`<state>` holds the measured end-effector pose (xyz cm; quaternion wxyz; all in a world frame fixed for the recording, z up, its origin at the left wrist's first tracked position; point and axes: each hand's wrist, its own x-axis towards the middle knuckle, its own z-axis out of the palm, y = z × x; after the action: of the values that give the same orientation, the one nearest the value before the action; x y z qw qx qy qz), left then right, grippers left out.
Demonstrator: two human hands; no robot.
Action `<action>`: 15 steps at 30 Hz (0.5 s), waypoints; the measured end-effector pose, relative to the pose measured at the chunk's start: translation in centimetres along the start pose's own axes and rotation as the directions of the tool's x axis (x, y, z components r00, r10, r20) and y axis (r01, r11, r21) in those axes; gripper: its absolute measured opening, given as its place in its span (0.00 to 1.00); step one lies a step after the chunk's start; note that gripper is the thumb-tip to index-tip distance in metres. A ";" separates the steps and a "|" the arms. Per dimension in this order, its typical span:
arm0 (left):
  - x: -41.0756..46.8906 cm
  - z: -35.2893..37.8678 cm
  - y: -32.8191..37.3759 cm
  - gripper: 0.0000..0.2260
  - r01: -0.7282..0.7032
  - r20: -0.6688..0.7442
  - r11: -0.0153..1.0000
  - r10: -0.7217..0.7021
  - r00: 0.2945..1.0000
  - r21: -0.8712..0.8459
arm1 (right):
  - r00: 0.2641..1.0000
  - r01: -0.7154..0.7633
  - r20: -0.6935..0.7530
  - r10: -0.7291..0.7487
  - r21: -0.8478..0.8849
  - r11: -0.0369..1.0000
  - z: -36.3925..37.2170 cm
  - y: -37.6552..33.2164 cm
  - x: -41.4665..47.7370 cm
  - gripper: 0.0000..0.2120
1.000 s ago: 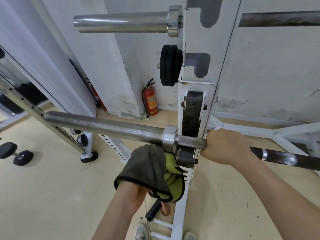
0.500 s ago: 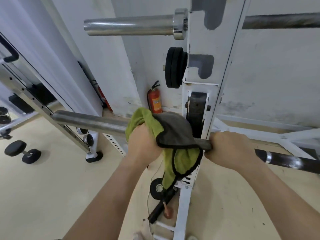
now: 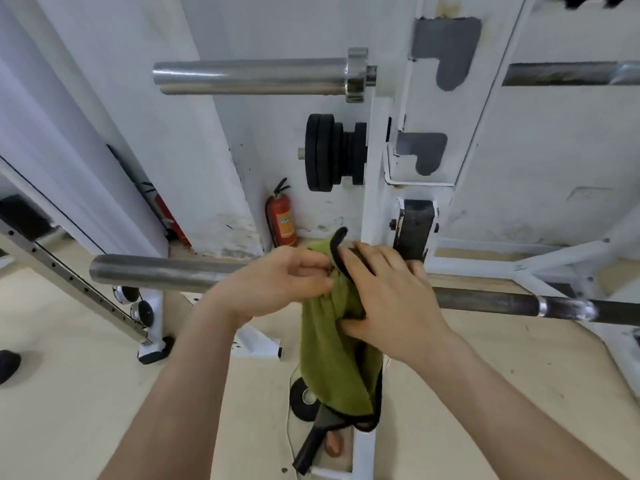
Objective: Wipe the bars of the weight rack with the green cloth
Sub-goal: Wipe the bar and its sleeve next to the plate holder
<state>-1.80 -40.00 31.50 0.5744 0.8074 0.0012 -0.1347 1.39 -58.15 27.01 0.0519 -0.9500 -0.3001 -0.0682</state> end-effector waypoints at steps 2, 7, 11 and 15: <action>-0.2 -1.2 -2.2 0.10 -0.104 -0.438 0.995 0.090 0.894 -0.009 | 1.000 -0.026 -0.016 0.025 -0.085 0.996 0.6 -0.6 0.7 0.38; 1.7 -3.1 -8.3 0.14 0.252 -0.426 0.450 0.341 0.838 0.857 | 0.988 -0.023 -0.154 -0.003 -0.168 0.985 0.9 -1.4 -1.6 0.23; 1.6 -3.3 -8.5 0.12 0.174 -0.338 0.368 0.446 0.829 0.913 | 0.896 -0.206 -0.410 0.169 -0.046 0.977 -2.7 -2.7 -2.4 0.21; -0.8 -1.6 -11.0 0.13 0.093 -0.469 0.628 0.466 0.751 0.773 | 0.853 -0.282 -0.480 0.204 -0.094 0.955 -4.5 -5.5 0.6 0.24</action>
<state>-3.91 -34.63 21.92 0.1593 0.9610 0.0476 0.2211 -1.72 -53.95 31.87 0.0537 -0.9371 -0.1497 -0.3108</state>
